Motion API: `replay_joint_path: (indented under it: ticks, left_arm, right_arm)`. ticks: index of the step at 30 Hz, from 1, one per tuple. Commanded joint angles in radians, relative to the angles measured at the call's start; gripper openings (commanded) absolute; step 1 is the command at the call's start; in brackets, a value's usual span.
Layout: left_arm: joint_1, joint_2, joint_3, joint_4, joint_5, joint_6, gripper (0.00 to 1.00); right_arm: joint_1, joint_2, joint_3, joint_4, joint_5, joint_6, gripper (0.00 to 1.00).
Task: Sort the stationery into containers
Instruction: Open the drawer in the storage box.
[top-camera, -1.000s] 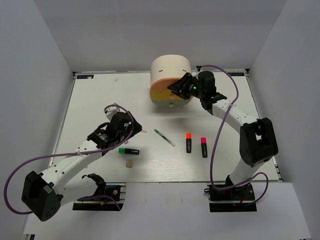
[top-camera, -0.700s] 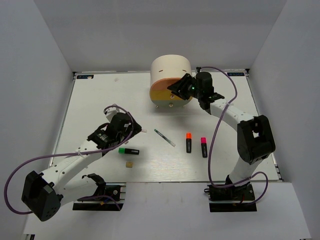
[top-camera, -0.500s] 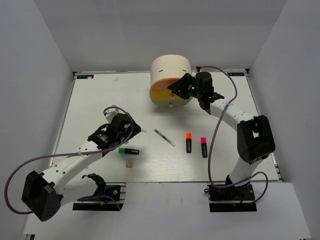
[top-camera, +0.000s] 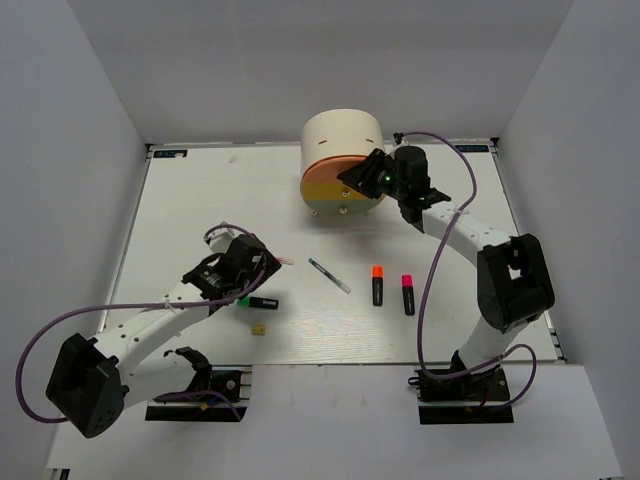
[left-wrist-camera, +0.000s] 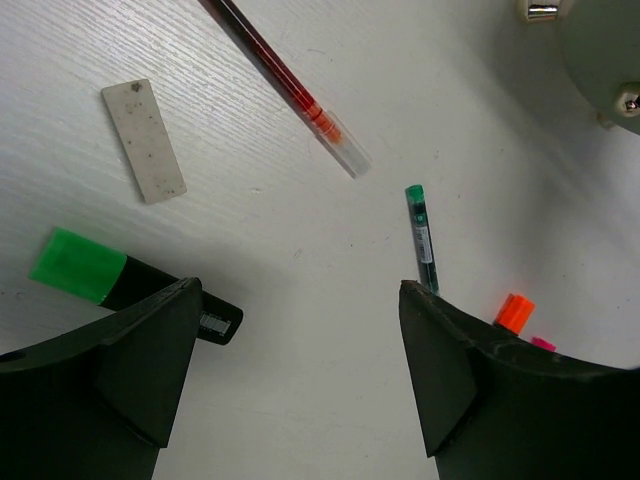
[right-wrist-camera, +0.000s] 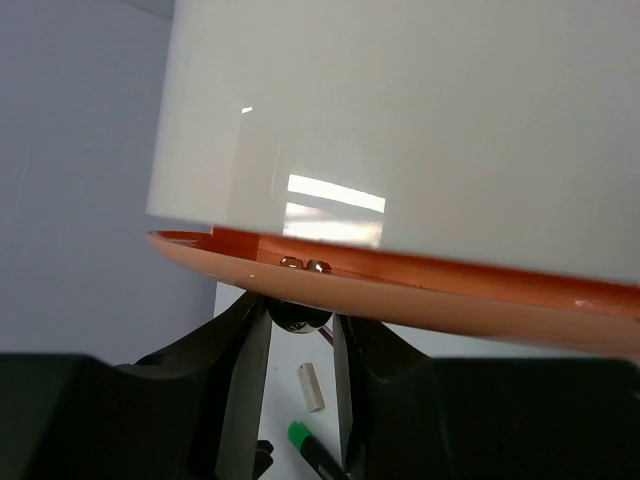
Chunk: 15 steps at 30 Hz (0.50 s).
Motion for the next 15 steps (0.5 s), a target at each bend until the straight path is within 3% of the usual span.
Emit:
replay_joint_path:
  ticks: [1,15]
  left_arm:
    - [0.013,0.019,0.008,0.024,-0.028,-0.058,0.9]
    - [0.064,0.209,0.111,0.088,0.011,-0.119,0.92]
  right_arm:
    - [-0.006,-0.09,-0.046,0.046,-0.016,-0.017,0.04]
    - [0.003,-0.282,-0.296,0.023,-0.079,0.027,0.06]
